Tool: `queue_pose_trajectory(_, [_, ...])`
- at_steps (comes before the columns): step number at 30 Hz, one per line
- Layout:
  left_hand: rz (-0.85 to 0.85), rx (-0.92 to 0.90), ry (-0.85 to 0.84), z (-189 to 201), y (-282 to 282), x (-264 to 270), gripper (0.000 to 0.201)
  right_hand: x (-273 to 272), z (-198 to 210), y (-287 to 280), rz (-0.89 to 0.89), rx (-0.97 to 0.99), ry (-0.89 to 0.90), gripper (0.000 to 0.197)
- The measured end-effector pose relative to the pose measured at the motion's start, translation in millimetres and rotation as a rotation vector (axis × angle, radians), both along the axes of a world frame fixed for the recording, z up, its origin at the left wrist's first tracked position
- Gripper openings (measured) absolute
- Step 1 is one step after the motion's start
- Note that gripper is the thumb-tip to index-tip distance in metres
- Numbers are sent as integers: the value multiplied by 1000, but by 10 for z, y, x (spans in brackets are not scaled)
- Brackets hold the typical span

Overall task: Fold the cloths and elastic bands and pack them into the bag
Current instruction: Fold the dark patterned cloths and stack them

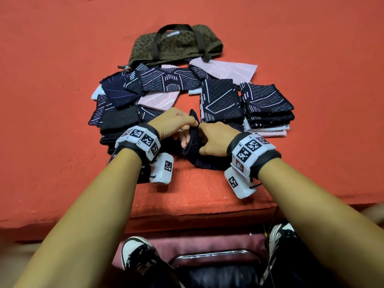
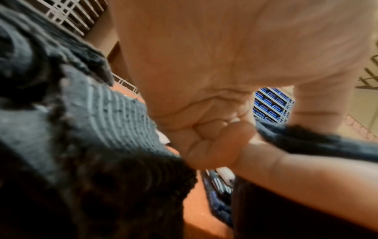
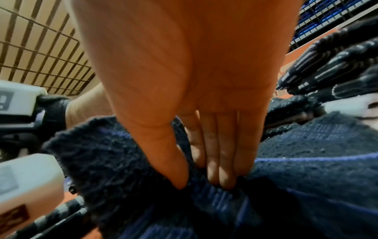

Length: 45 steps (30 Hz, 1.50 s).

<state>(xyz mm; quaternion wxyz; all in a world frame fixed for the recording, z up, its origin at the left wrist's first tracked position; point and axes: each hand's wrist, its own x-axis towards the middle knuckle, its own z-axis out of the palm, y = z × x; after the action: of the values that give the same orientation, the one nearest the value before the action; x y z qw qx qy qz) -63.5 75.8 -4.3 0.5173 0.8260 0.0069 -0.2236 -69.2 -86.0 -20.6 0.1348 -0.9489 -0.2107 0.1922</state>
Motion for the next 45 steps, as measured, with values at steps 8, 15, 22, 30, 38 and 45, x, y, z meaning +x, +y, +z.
queue_pose_trajectory(8, [-30, -28, -31, -71, -132, 32, 31, 126, 111, -170, -168, 161, 64, 21])
queue_pose_trajectory(15, [-106, 20, -26, -220, -313, 71, 24, 197, 163, -316, -328, 225, 51, 47])
queue_pose_trajectory(22, [-183, 57, 25, -270, -353, 92, 25, 138, 87, -356, -327, 134, 17, 39])
queue_pose_trajectory(30, [-125, 14, 15, -297, -317, 79, 33, 101, 106, -370, -316, 36, 49, 30])
queue_pose_trajectory(38, [-58, 13, -6, -347, -290, 115, 20, -18, 101, -445, -346, -256, 63, 27])
queue_pose_trajectory(45, [-110, 13, 22, -436, -311, 98, 17, -52, 123, -455, -398, -317, -48, 19])
